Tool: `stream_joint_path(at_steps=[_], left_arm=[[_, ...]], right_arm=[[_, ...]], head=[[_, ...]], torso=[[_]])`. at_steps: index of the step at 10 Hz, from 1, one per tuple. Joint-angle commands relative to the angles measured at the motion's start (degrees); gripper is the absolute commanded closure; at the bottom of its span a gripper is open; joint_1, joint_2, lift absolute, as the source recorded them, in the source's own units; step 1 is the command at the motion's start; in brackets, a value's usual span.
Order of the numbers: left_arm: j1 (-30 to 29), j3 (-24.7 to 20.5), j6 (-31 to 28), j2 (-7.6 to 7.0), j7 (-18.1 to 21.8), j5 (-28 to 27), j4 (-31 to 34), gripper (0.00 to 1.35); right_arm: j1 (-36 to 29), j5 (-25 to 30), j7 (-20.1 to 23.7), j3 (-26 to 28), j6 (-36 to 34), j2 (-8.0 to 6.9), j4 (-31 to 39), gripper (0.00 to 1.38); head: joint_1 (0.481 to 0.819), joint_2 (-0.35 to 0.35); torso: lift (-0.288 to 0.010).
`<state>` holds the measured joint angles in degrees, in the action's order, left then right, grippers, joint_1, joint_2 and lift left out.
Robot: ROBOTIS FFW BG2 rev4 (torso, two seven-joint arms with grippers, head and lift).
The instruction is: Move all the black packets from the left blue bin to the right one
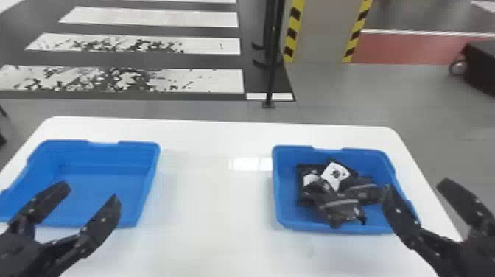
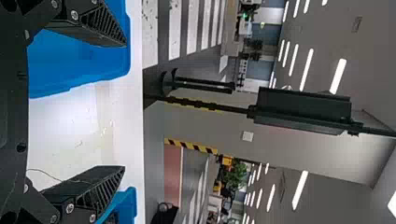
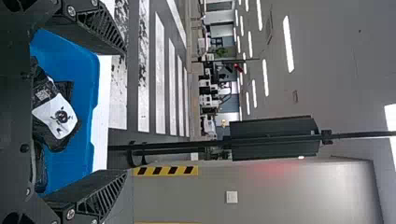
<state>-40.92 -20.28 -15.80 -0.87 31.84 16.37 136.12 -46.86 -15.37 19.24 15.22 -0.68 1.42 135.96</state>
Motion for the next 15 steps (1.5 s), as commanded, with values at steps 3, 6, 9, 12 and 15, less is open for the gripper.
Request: stream_joint_path(at_steps=[3, 6, 9, 12, 15], left_arm=[[-4.08, -1.20, 8.77, 1.01, -2.58, -0.37, 0.08, 0.17], [-3.66, 0.97, 7.08, 1.01, -3.37, -0.26, -0.06, 0.17], [-3.66, 1.43, 5.40, 1.01, -3.98, 0.09, -0.06, 0.17], [-3.52, 2.00, 4.83, 1.01, -4.07, 0.09, 0.08, 0.17], [-3.52, 2.00, 4.41, 1.01, -4.16, 0.20, 0.08, 0.17]], right_arm=[[-6.58, -0.51, -0.17, -0.14, 0.26, -1.48, 4.46, 0.13], [-6.44, -0.74, -0.17, -0.14, 0.26, -1.48, 4.18, 0.13], [-6.15, -1.08, -0.17, -0.48, 0.26, -1.48, 3.89, 0.13], [-6.01, -1.43, -0.17, -0.60, 0.26, -1.48, 3.61, 0.13], [-6.15, -1.66, -0.08, -0.60, 0.26, -1.48, 3.61, 0.13]], head=[[0.695, 0.014], [0.695, 0.024], [0.695, 0.006], [0.695, -0.001], [0.695, -0.004]], torso=[[-0.150], [-0.150], [-0.150], [-0.150], [-0.150]])
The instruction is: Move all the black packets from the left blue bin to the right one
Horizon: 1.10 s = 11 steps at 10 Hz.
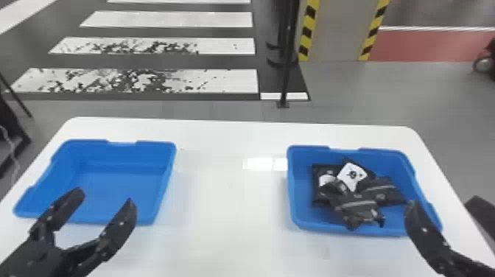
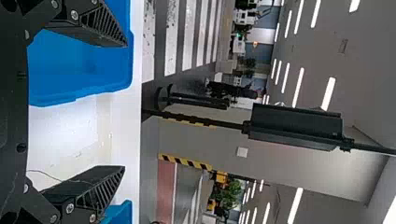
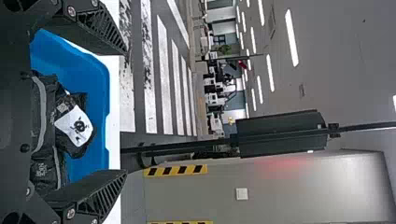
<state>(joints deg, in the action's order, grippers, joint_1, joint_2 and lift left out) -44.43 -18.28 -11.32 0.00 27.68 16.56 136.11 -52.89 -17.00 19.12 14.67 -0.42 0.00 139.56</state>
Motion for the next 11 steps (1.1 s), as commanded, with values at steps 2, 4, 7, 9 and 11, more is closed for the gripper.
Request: stream_joint_path(at_steps=[2, 4, 7, 9, 11], left_arm=[[0.00, 0.00, 0.08, 0.15, -0.08, 0.00, 0.08, 0.17], [0.00, 0.23, 0.22, 0.15, -0.17, 0.12, 0.08, 0.17], [0.14, 0.57, 0.22, 0.15, -0.26, 0.35, -0.06, 0.17], [0.14, 0.57, 0.36, 0.15, -0.35, 0.35, -0.06, 0.17], [0.00, 0.46, 0.36, 0.15, -0.43, 0.35, -0.06, 0.17]], right_arm=[[0.02, -0.14, 0.04, -0.04, 0.00, -0.05, 0.29, 0.13], [0.16, -0.37, 0.04, -0.27, 0.00, -0.05, 0.29, 0.13], [0.30, -0.83, 0.04, -0.84, 0.00, 0.26, 0.29, 0.13], [0.30, -0.94, 0.04, -0.84, 0.00, 0.26, 0.29, 0.13], [0.30, -1.17, 0.04, -0.84, 0.00, 0.35, 0.29, 0.13]], head=[[0.695, -0.003], [0.695, -0.001], [0.695, -0.004], [0.695, 0.001], [0.695, 0.003]], torso=[[-0.150], [-0.150], [-0.150], [-0.150], [-0.150]])
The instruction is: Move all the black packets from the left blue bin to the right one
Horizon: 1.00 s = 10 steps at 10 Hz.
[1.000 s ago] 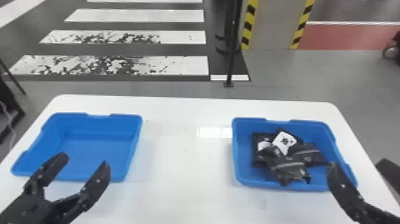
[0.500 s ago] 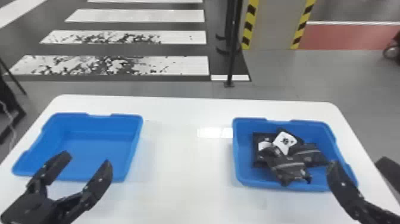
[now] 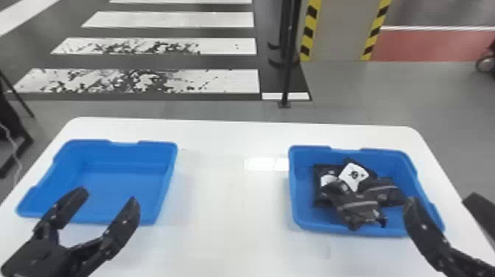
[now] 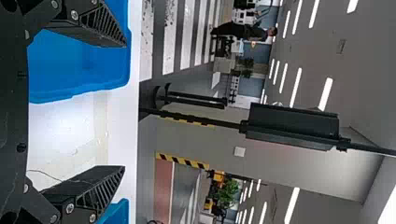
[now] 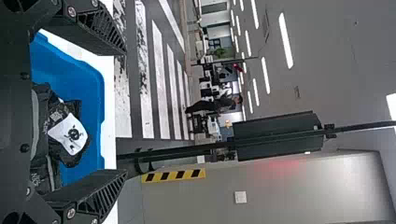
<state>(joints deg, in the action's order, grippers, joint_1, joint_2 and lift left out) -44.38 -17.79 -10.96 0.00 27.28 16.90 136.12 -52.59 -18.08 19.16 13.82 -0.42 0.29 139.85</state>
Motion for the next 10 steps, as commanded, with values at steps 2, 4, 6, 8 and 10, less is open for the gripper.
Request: stream_joint_path(at_steps=[2, 4, 6, 8, 10], left_arm=[[-0.06, -0.04, 0.00, 0.15, -0.12, 0.12, -0.07, 0.17], [-0.20, -0.15, 0.00, 0.15, -0.12, 0.12, -0.07, 0.17], [-0.20, -0.15, 0.00, 0.15, -0.12, 0.12, 0.07, 0.17], [-0.20, -0.15, 0.00, 0.15, -0.12, 0.12, 0.07, 0.17], [-0.34, -0.27, -0.28, 0.15, -0.12, 0.24, -0.07, 0.17]], right_arm=[[0.00, -0.09, 0.00, 0.00, 0.00, 0.06, 0.00, 0.13], [-0.14, -0.32, 0.00, 0.00, 0.00, 0.06, 0.14, 0.13], [-0.14, -0.54, 0.00, 0.00, 0.00, 0.06, 0.28, 0.14], [-0.14, -0.66, 0.00, -0.23, 0.00, 0.06, 0.28, 0.13], [-0.14, -0.89, 0.00, 0.00, 0.00, 0.14, 0.28, 0.14]], head=[[0.695, 0.005], [0.695, 0.006], [0.695, 0.007], [0.695, 0.008], [0.695, 0.008]], torso=[[-0.150], [-0.150], [-0.150], [-0.150], [-0.150]])
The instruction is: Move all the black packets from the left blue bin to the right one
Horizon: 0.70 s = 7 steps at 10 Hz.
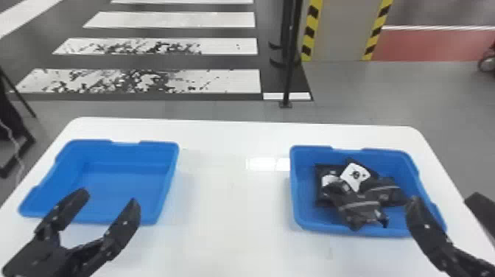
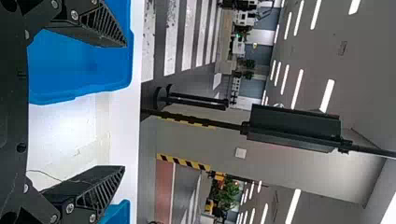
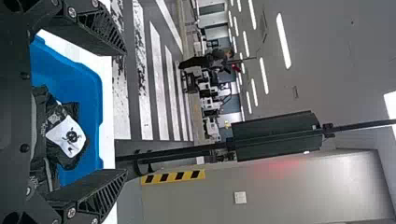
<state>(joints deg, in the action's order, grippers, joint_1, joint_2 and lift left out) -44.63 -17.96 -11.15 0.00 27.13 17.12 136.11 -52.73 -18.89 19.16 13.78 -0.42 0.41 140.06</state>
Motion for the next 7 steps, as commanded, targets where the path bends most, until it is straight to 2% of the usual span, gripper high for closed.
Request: stream_joint_path(at_steps=[1, 7], left_arm=[[-0.09, -0.09, 0.04, 0.15, -0.06, 0.02, 0.08, 0.17], [-0.37, -0.20, 0.04, 0.15, -0.14, 0.36, 0.08, 0.17]], right_arm=[[0.00, -0.07, 0.00, 0.05, 0.00, 0.03, 0.08, 0.14], [0.00, -0.42, 0.00, -0.18, 0.00, 0.03, -0.07, 0.14]], head=[[0.695, 0.008], [0.695, 0.013]], torso=[[-0.150], [-0.150]])
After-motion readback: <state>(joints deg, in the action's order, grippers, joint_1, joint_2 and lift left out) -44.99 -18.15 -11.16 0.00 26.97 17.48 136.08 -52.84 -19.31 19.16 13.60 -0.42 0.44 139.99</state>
